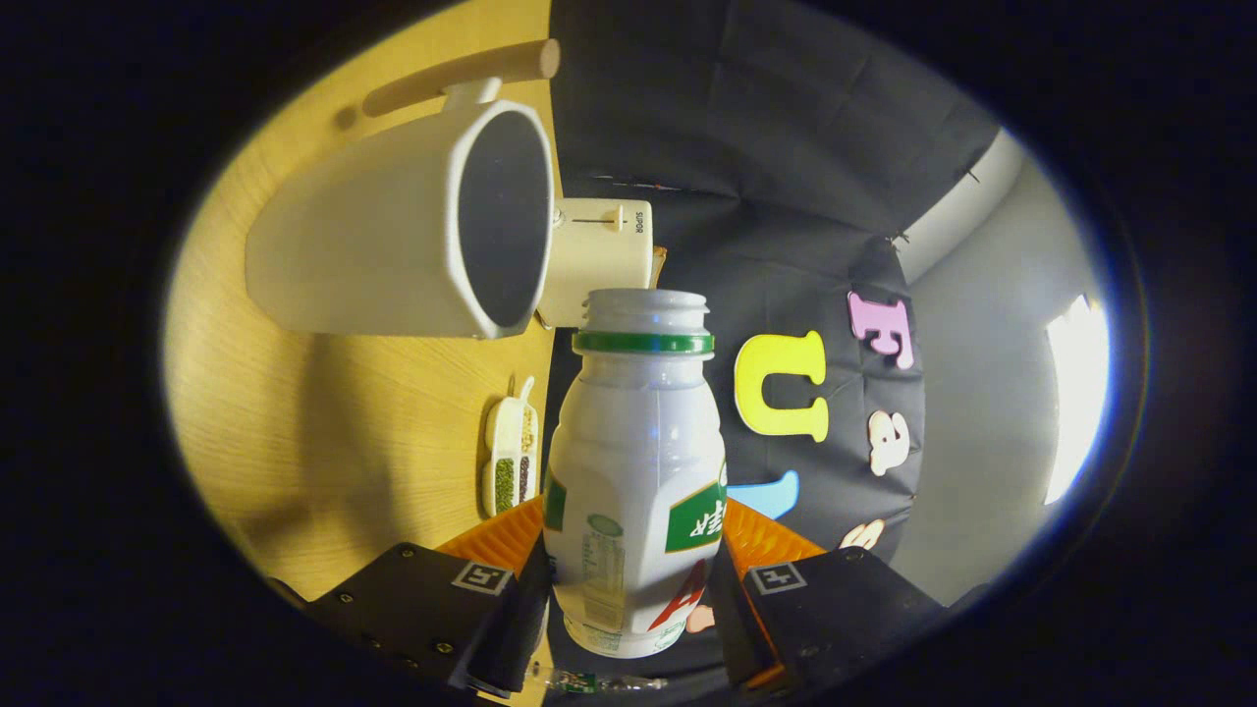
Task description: Take the bottle from table, then pour the juice into the cup, finally place the bottle on the coaster
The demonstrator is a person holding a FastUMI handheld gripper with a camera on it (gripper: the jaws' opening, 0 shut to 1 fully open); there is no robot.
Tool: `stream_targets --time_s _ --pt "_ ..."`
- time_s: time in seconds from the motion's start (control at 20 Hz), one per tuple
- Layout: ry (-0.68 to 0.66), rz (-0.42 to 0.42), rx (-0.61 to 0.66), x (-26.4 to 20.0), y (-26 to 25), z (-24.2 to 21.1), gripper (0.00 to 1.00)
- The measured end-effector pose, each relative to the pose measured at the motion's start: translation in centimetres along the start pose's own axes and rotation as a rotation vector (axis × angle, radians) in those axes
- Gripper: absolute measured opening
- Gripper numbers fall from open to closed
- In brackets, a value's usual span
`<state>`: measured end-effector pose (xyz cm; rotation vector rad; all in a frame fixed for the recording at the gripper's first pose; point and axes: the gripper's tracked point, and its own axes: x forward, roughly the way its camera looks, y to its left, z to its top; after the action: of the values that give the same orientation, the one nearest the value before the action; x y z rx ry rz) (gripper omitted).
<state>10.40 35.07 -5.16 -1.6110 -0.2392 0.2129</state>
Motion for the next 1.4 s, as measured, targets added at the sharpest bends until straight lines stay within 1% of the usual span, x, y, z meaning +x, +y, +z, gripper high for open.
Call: stream_targets --time_s 0.15,0.3,0.65,0.9,1.15,1.25,1.4 --pt "-0.001 0.012 0.106 0.0 -0.4 -0.3 0.73" --pt "-0.015 0.02 0.265 0.1 -1.0 -0.4 0.73" --pt "-0.029 -0.006 0.56 0.1 -3.2 -1.9 0.73" --pt "-0.022 -0.043 0.825 0.3 -4.2 -4.1 0.73" --pt "-0.011 -0.067 1.041 0.4 -5.1 -5.9 0.73" --pt "-0.002 -0.059 1.095 0.3 -5.0 -6.6 0.71" --pt "0.015 -0.088 1.152 0.2 -5.7 -7.6 0.71"
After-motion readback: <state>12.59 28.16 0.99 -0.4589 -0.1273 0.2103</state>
